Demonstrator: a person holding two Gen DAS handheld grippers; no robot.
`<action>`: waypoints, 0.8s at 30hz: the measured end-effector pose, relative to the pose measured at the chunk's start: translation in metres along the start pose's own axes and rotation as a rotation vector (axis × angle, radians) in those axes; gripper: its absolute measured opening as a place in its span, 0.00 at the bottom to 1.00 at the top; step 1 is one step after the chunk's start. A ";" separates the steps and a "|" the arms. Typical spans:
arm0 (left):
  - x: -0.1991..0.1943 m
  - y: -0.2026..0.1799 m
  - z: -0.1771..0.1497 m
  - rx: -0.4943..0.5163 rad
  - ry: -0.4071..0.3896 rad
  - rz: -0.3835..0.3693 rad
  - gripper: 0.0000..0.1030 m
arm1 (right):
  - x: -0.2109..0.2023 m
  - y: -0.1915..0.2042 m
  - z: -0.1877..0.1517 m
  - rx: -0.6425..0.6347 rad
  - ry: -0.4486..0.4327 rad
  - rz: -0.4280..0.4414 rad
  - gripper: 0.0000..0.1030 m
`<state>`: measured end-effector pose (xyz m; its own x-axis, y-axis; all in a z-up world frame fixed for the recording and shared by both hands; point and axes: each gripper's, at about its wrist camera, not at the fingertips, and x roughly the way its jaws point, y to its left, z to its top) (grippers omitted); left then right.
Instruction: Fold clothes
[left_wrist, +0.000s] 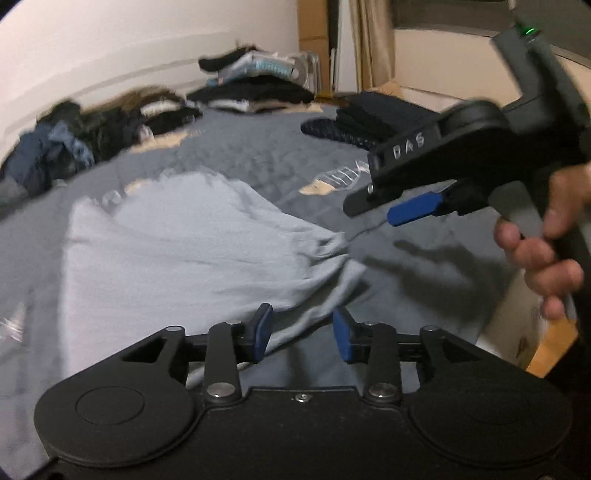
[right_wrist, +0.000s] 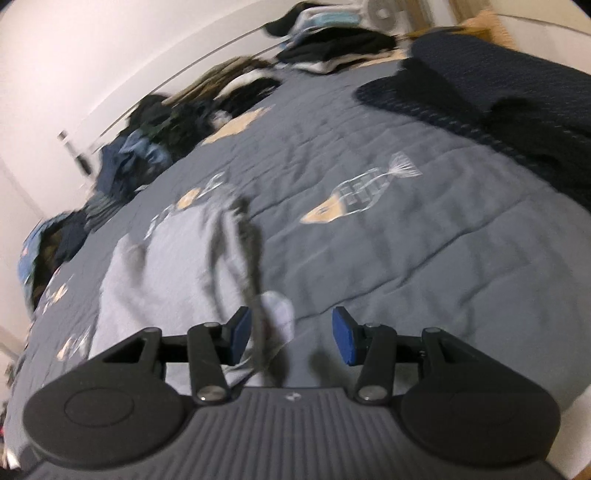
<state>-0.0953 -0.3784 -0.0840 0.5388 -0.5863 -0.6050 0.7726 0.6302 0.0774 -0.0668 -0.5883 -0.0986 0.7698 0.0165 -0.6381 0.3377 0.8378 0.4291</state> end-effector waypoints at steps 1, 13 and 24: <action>-0.005 0.008 -0.002 0.006 -0.005 0.019 0.38 | 0.001 0.005 -0.002 -0.022 0.004 0.012 0.46; -0.014 0.057 -0.010 -0.182 -0.053 0.044 0.53 | 0.004 0.052 -0.029 -0.395 -0.061 0.002 0.46; -0.019 0.061 -0.009 -0.211 -0.081 0.026 0.58 | 0.036 0.059 -0.029 -0.449 -0.004 -0.014 0.13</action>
<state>-0.0614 -0.3241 -0.0749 0.5896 -0.6019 -0.5386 0.6753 0.7332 -0.0803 -0.0350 -0.5221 -0.1146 0.7691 0.0020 -0.6391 0.0802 0.9918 0.0996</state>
